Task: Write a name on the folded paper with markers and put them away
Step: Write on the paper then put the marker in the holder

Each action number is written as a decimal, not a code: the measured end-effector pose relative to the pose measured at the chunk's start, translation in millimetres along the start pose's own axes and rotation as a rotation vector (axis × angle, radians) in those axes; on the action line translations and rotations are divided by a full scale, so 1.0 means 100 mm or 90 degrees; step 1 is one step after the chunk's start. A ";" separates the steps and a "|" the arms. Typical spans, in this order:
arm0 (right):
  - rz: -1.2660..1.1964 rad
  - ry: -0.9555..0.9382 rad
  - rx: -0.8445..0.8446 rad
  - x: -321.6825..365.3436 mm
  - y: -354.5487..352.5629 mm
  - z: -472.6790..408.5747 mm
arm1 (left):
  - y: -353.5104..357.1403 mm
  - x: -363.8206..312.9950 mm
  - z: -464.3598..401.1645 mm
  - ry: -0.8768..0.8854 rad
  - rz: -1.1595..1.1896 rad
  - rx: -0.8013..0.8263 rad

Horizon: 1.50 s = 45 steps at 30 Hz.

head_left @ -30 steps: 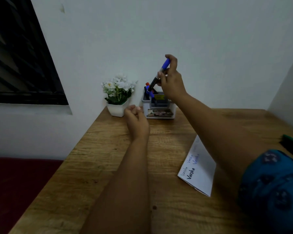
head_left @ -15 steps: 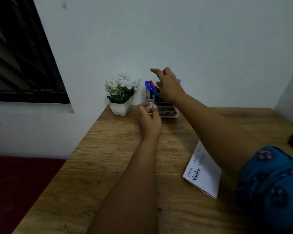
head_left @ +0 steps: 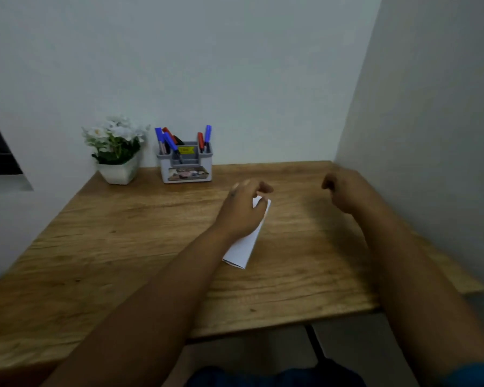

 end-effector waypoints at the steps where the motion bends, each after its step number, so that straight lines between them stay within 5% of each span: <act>1: 0.011 0.042 -0.019 -0.19 -0.01 0.07 | 0.03 -0.05 0.02 0.002 0.007 0.006; 12: -0.131 0.209 -0.006 -0.45 0.18 0.28 | 0.12 -0.08 0.09 0.013 -0.012 0.020; 15: -0.117 0.095 0.067 -0.11 0.24 0.31 | 0.11 -0.04 0.07 0.023 -0.032 0.019; 19: -0.157 -0.206 0.016 0.67 0.20 0.46 | 0.13 -0.14 0.06 0.106 -0.158 0.068; 22: -0.148 -0.337 0.018 1.05 0.22 0.48 | 0.08 -0.03 0.04 0.057 -0.239 0.125; 29: -0.108 -0.456 0.127 1.52 0.22 0.45 | -0.26 0.21 0.08 -0.056 -0.211 0.249; 34: -0.027 -0.445 0.151 1.55 0.21 0.22 | -0.49 0.38 0.08 -0.144 -0.161 0.220; 38: -0.290 -0.351 0.242 1.31 0.18 -0.01 | -0.70 0.56 0.10 -0.215 -0.014 0.127; 43: -0.915 -0.185 0.421 1.27 0.21 -0.06 | -0.56 0.68 0.13 -0.243 0.073 0.217; 45: -0.995 -0.137 0.513 1.29 0.38 -0.03 | -0.49 0.72 0.13 -0.243 0.072 0.251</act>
Point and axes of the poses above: each hand's wrist, its own z-axis away from the middle knuckle, its own y-axis out of the palm, x = y × z, the point moved 6 cm from there along -z, towards the middle knuckle
